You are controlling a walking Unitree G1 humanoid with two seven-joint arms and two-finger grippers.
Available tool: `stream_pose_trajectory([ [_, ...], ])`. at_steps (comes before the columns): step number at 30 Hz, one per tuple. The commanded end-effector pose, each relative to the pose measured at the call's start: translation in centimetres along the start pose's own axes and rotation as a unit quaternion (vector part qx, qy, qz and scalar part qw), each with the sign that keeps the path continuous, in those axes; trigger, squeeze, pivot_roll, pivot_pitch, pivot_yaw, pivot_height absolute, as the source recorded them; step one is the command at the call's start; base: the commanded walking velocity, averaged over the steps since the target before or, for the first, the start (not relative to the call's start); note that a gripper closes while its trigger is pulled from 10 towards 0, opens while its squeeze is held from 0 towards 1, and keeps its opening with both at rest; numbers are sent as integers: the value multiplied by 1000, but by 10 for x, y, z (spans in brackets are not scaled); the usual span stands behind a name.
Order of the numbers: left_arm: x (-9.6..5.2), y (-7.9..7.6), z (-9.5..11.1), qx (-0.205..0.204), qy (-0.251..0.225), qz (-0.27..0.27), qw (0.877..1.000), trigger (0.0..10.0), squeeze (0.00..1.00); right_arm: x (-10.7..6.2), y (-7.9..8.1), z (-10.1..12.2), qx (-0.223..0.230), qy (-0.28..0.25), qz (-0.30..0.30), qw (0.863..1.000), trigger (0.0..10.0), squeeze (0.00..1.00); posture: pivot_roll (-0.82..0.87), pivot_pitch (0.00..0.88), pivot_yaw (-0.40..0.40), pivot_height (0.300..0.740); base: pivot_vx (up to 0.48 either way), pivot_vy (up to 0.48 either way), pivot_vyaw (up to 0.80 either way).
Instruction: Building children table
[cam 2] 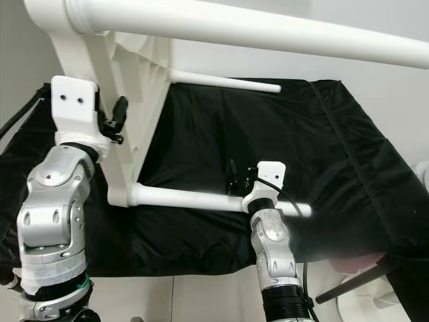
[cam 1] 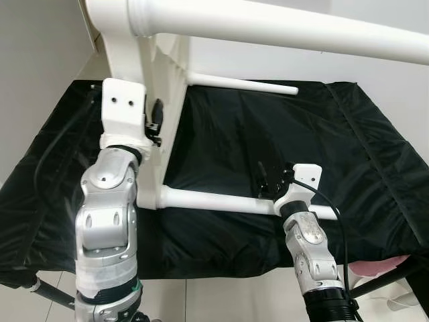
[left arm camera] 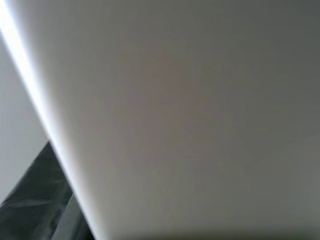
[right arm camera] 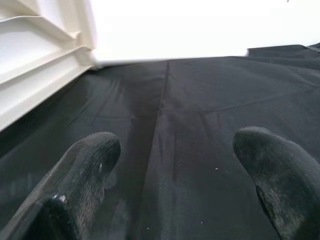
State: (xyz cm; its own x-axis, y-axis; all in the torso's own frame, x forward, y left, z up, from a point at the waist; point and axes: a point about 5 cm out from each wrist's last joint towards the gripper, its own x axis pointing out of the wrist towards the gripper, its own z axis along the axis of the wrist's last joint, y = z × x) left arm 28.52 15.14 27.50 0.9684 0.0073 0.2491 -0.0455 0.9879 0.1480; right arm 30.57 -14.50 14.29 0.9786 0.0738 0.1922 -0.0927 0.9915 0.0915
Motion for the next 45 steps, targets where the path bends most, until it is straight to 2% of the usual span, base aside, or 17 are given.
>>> stream_pose_trajectory([
  [1, -14, 40, 16, 53, -36, 178, 982, 0, 0, 1, -1, -2, 2, 3, 3, 1000, 10000, 0, 10, 53, 4, 740, 0, 0, 0],
  [3, -14, 40, 16, 53, -36, 178, 982, 0, 0, 1, -1, -2, 2, 3, 3, 1000, 10000, 0, 10, 53, 4, 740, 0, 0, 0],
  [8, -16, 56, 19, 60, -39, 203, 977, 0, 0, 2, -2, -2, 0, 3, 6, 1000, 10000, 0, 13, 47, -11, 740, 0, 0, 0],
  [16, -13, 67, 20, 92, -38, 184, 978, 0, 0, 4, -1, -3, 0, 3, 11, 1000, 10000, 0, 19, 44, -15, 740, 0, 0, 0],
  [17, -10, 63, 19, 96, -35, 163, 981, 10000, 0, 5, 0, -3, 0, 4, 12, 1000, 10000, 0, 19, 43, -15, 740, 0, 0, 0],
  [19, -6, 53, 19, 70, -46, 114, 990, 10000, 0, 5, 1, -3, 0, 3, 14, 1000, 10000, 0, 18, 44, -13, 740, 0, 0, 0],
  [22, -6, 51, 19, 67, -47, 105, 991, 10000, 0, 5, 2, -3, 0, 3, 15, 1000, 10000, 0, 18, 42, -11, 740, 0, 0, 0],
  [23, -5, 47, 19, 57, -51, 87, 993, 10000, 1000, 5, 2, -3, 0, 3, 15, 1000, 10000, 0, 16, 44, -7, 740, 0, 0, 0],
  [26, -6, 43, 18, 62, -48, 75, 994, 10000, 1000, 5, 1, -4, 0, 3, 13, 1000, 10000, 0, 16, 44, -7, 740, 0, 0, 0],
  [30, -5, 30, 15, 88, -44, 21, 995, 10000, 1000, 3, -1, -4, 0, 2, 7, 1000, 10000, 0, 16, 48, 1, 740, 0, 0, 0],
  [31, -5, 30, 15, 88, -44, 21, 995, 10000, 1000, 3, -1, -4, 0, 2, 7, 1000, 10000, 0, 16, 48, 1, 740, 0, 0, 0],
  [32, -5, 27, 13, 94, -42, 9, 995, 10000, 0, 3, -1, -5, 0, 3, 7, 1000, 10000, 0, 16, 48, 1, 740, 0, 0, 0],
  [34, -5, 27, 13, 94, -42, 9, 995, 10000, 0, 3, -1, -5, 0, 3, 7, 1000, 10000, 0, 16, 48, 1, 740, 0, 0, 0],
  [36, -9, 17, 11, 101, -40, -24, 994, 10000, 0, 4, 1, -6, 2, 2, 7, 1000, 10000, 0, 23, 49, 2, 740, 0, 0, 0],
  [40, -12, 11, 9, 95, -37, -41, 994, 10000, 0, 4, 2, -6, 3, 2, 8, 1000, 10000, 0, 23, 49, 2, 740, 0, 0, 0],
  [45, -31, -2, 2, 80, -19, -69, 994, 10000, 0, 6, 5, -7, 6, 4, 16, 1000, 10000, 0, 42, 48, -3, 740, 0, 0, 0],
])
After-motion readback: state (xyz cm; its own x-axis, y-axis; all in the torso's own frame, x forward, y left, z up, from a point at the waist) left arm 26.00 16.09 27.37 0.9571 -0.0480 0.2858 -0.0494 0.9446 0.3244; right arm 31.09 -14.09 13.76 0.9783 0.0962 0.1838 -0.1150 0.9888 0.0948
